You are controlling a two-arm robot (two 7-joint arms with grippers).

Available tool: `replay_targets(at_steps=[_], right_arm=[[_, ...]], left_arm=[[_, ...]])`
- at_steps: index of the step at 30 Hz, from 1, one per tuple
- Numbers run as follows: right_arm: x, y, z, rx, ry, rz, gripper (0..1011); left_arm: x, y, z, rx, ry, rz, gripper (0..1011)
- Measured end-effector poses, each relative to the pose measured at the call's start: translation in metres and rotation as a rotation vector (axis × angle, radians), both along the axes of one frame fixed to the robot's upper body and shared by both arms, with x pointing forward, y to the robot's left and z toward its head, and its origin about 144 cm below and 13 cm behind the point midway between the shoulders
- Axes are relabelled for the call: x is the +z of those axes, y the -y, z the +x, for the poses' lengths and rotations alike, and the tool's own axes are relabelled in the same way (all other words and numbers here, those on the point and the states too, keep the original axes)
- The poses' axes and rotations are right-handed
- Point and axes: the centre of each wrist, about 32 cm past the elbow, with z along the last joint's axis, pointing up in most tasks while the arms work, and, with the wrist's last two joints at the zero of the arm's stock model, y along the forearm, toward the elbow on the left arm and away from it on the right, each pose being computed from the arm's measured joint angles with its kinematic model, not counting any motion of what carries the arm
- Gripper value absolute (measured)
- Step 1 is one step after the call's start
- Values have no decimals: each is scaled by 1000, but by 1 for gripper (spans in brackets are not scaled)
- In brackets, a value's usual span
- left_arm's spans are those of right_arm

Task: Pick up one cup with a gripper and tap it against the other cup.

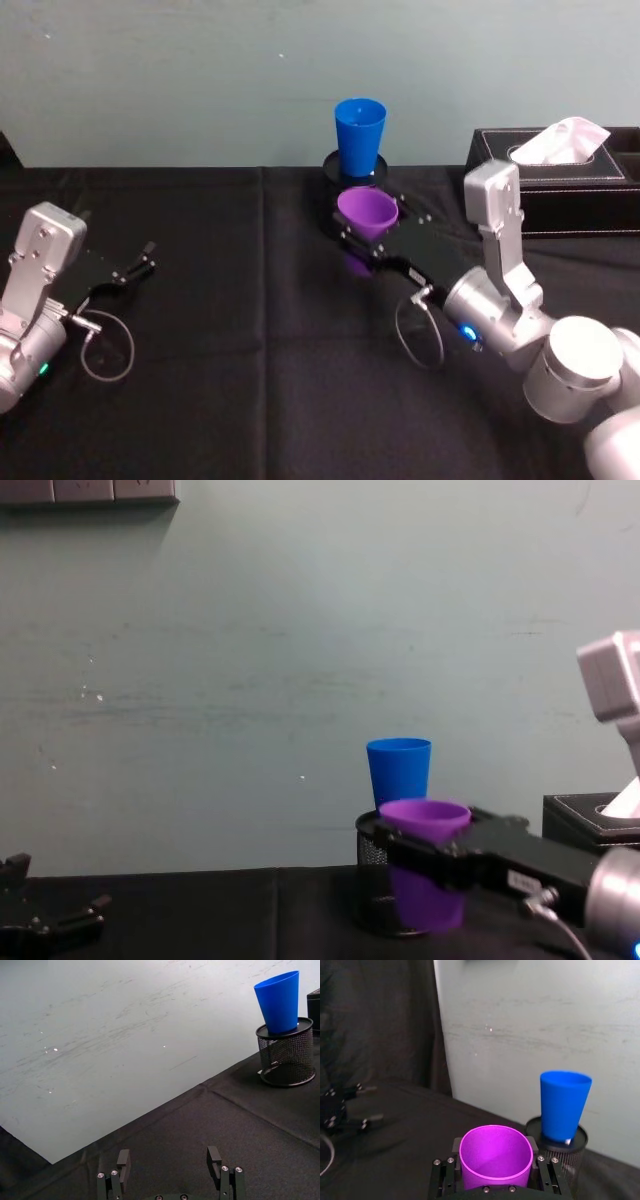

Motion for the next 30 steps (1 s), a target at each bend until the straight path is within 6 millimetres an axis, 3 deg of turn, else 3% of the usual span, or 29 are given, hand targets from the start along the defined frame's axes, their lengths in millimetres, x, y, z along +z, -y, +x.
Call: replay_targets(at_steps=[16,30], right_arm=[[-30,15,-44,-13,-24,7,735],[-53,12,-47,-47,-33,6,735]], left_arm=[[0,0,0,0,0,0,1000],[0,0,0,0,0,0,1000]])
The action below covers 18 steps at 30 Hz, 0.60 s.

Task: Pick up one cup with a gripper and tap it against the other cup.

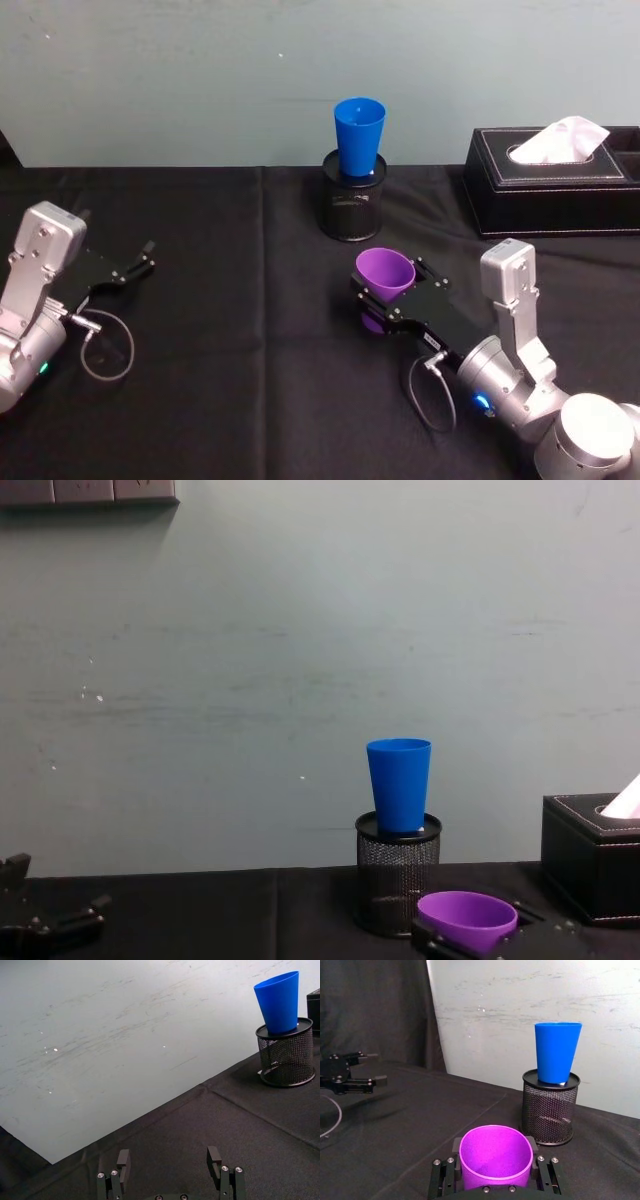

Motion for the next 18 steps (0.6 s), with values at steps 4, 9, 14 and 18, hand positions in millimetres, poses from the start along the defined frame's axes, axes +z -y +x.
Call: replay_targets(at_steps=[4,9,14,18], right_arm=[[-3,-2,2,-4,1,-6,735],[-7,-3,3,-12,-2,-8,735],[-10,-3,4,-20,-6,-17,735],[-10,-3,4,-23,-5,-25,735]], left_arm=[[0,0,0,0,0,0,1000],[0,0,0,0,0,0,1000],[0,0,0,0,0,0,1000],[0,0,0,0,0,0,1000]])
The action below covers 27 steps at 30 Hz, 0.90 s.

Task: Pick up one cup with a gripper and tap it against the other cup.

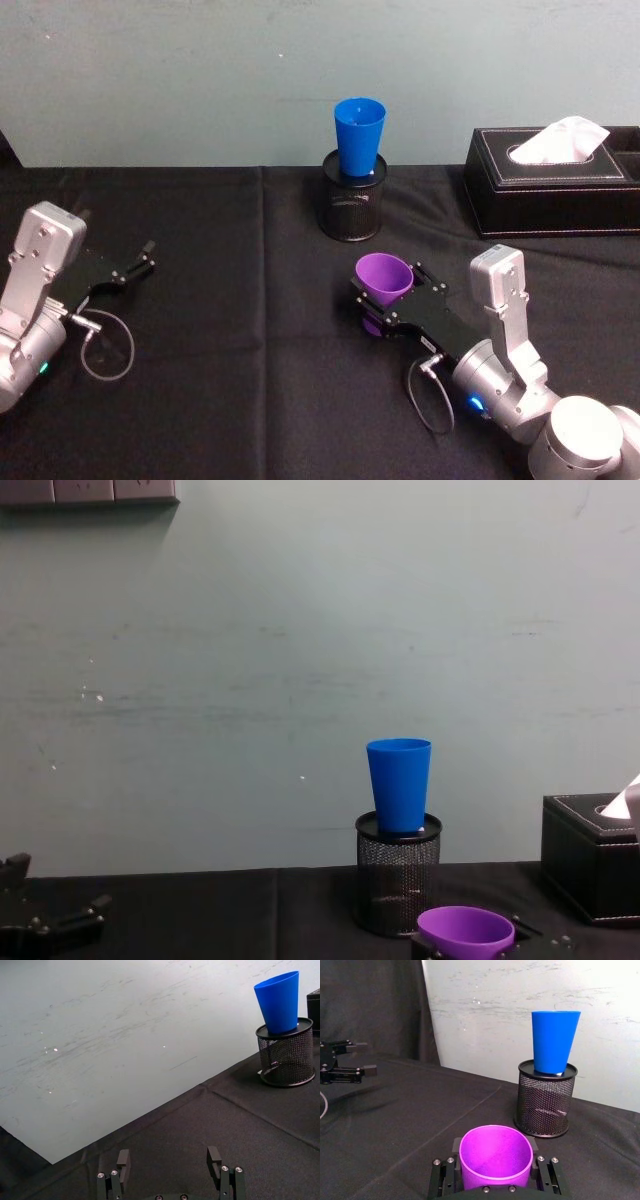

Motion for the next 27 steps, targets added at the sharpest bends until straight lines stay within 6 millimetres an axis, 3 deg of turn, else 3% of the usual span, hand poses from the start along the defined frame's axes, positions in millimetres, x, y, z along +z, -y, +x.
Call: replay_targets(at_steps=[9,19,27], right_arm=[[0,0,0,1,0,2,749],[0,0,0,2,-1,5,995],[4,-1,-1,4,24,11,1003]], left_arm=[[0,0,0,0,0,0,1000],[0,0,0,0,0,0,1000],[0,0,0,0,0,0,1000]])
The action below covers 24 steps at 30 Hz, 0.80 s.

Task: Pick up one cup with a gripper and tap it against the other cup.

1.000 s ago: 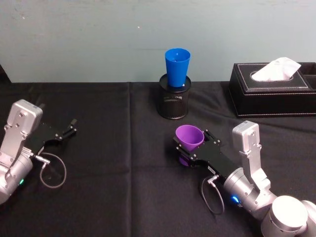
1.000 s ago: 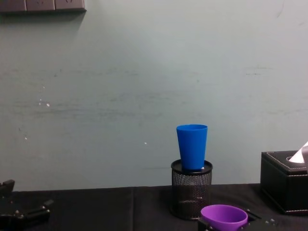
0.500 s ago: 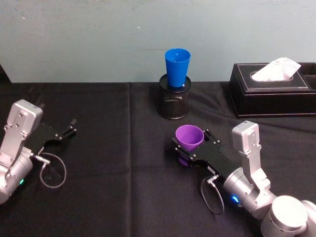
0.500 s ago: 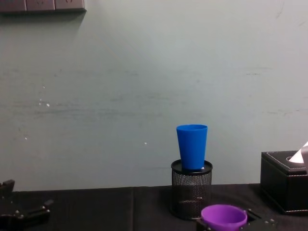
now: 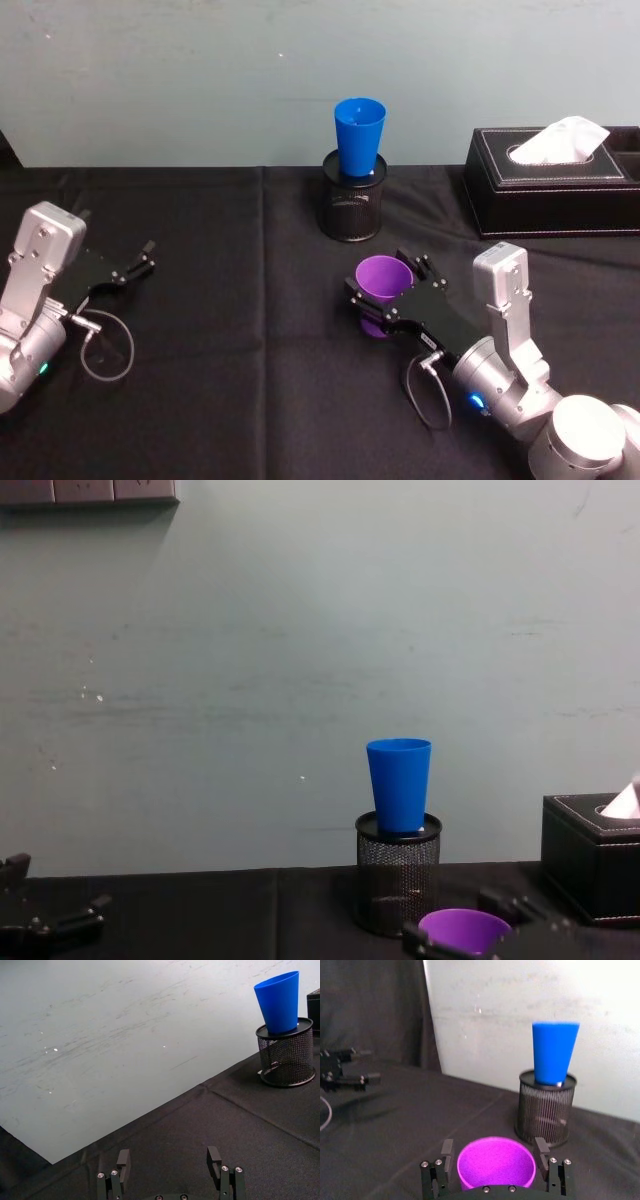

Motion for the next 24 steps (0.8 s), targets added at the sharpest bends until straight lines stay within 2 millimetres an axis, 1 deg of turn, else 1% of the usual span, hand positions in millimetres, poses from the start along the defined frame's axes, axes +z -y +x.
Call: replay_targets(at_steps=[6,7,11,13,14,18,24], right_arm=[[17,-1,-2,-11,73,27,1003],[22,-1,-3,-26,96,32,1003],[31,0,-5,-66,130,42,1003],[39,2,-6,-137,142,51,1003],[39,2,-6,-137,142,51,1003],[44,5,-9,-270,117,51,1003],[42,8,-7,-435,35,40,1003]], left_arm=[[0,0,0,0,0,0,1000],[0,0,0,0,0,0,1000],[0,0,0,0,0,0,1000],[0,0,0,0,0,0,1000],[0,0,0,0,0,0,1000],[0,0,0,0,0,0,1000],[0,0,0,0,0,0,1000]])
